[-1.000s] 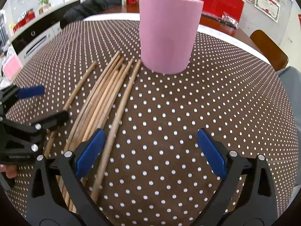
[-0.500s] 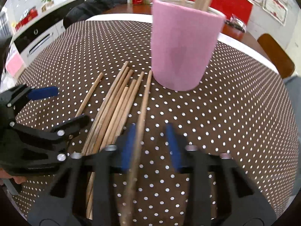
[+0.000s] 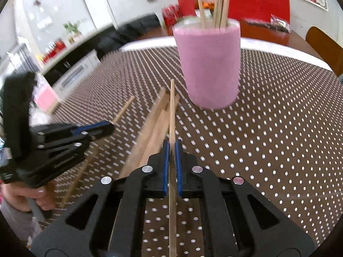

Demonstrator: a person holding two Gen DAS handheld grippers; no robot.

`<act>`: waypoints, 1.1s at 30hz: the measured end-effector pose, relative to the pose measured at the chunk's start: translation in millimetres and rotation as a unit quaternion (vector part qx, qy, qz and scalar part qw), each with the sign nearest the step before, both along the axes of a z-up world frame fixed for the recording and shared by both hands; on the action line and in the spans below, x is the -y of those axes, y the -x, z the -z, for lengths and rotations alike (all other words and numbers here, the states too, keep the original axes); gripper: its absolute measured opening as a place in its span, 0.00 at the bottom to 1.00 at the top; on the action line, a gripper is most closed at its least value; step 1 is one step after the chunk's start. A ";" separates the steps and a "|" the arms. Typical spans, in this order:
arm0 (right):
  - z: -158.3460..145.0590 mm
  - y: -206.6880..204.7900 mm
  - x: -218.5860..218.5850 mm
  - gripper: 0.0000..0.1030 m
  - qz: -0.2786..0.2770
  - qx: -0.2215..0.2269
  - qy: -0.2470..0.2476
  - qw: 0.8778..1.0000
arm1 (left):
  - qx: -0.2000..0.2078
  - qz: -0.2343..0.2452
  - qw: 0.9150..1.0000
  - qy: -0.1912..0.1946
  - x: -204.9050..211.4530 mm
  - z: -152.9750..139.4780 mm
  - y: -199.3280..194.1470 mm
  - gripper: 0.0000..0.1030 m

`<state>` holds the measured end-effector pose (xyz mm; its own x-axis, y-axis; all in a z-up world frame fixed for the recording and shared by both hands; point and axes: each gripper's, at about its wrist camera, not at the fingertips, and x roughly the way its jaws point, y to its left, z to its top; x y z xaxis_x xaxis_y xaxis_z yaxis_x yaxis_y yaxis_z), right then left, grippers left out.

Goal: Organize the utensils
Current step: 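Carry the chopstick over the pink cup and lower it in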

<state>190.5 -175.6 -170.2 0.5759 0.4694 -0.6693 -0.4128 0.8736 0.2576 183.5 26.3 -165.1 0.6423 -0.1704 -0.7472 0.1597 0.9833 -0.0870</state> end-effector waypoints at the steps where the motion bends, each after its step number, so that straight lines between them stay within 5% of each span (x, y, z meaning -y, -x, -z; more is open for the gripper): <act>1: -4.3 2.2 4.1 0.06 -0.002 0.005 -0.017 1.000 | 0.012 -0.003 1.000 0.008 -1.4 -5.7 2.5 0.05; 9: -43.7 13.8 33.0 0.06 -0.002 0.080 -0.136 0.987 | 0.112 0.009 0.992 0.052 4.2 -60.0 15.6 0.05; 17: -67.8 8.8 54.5 0.06 0.003 0.119 -0.176 0.977 | 0.185 0.030 0.979 0.074 21.7 -108.0 -0.3 0.05; 33: -163.5 -47.8 80.9 0.06 0.069 0.250 -0.234 0.937 | 0.359 0.064 0.917 0.162 64.5 -185.5 -52.1 0.05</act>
